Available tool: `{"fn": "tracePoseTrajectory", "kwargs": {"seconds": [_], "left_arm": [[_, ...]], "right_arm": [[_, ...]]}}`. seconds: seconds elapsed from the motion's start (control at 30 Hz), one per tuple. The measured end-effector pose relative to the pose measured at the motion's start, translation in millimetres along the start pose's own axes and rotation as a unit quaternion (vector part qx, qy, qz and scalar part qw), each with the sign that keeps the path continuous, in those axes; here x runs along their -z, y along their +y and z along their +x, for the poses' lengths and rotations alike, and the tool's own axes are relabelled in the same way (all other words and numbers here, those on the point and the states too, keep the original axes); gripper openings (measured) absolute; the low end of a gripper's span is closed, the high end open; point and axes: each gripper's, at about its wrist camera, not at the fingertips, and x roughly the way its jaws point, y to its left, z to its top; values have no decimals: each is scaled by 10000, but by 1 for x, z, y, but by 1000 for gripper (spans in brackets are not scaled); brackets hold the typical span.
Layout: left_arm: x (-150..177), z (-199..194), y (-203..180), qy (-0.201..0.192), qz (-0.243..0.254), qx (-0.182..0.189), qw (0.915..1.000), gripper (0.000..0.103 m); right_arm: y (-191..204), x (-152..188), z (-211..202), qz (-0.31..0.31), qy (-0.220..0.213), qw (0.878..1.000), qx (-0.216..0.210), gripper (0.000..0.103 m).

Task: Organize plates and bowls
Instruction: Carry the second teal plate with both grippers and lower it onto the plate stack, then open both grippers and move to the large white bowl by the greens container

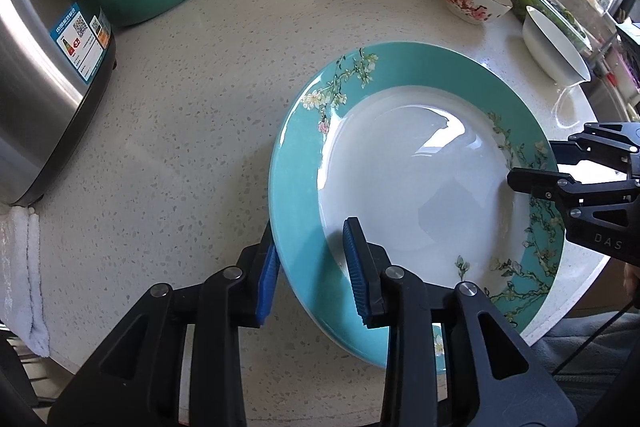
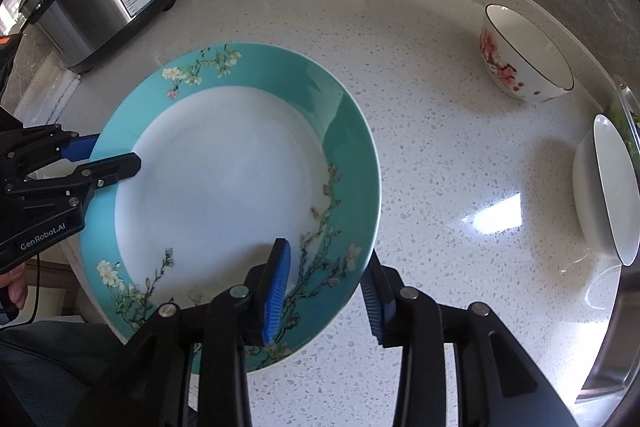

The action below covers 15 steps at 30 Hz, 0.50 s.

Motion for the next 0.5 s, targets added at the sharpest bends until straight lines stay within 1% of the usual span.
{"fn": "tracePoseTrajectory", "kwargs": {"seconds": [0.07,0.1,0.17,0.27,0.3,0.33,0.4,0.43,0.47,0.5], "left_arm": [[0,0,-1,13,23,-16,10000,31],[0,0,-1,9,14,-25,10000,41],[1,2,0,14,-29,-20,10000,54],[1,1,3,-24,-201,-15,9998,57],[0,-1,4,-60,-236,-6,9997,63],[-1,-4,4,-108,-266,-16,9996,65],[-5,-17,9,-264,-422,-108,9987,67],[-8,-24,11,-334,-521,-141,9980,70],[-12,-31,13,-408,-621,-165,9971,76],[-20,-38,12,-492,-711,-166,9961,78]], "right_arm": [[-1,2,0,5,28,10000,-30,39],[-3,6,-2,40,28,10000,-54,39],[-6,8,-3,147,-13,9997,-191,41],[-13,12,-5,359,-75,9984,-429,42],[-15,13,-4,426,-79,9977,-525,45],[-18,14,-5,478,-84,9969,-613,49],[-26,18,-14,582,-226,9944,-854,51],[-31,20,-20,657,-314,9927,-961,57],[-41,23,-27,787,-434,9901,-1082,66],[-52,26,-33,948,-556,9866,-1209,69]]}}
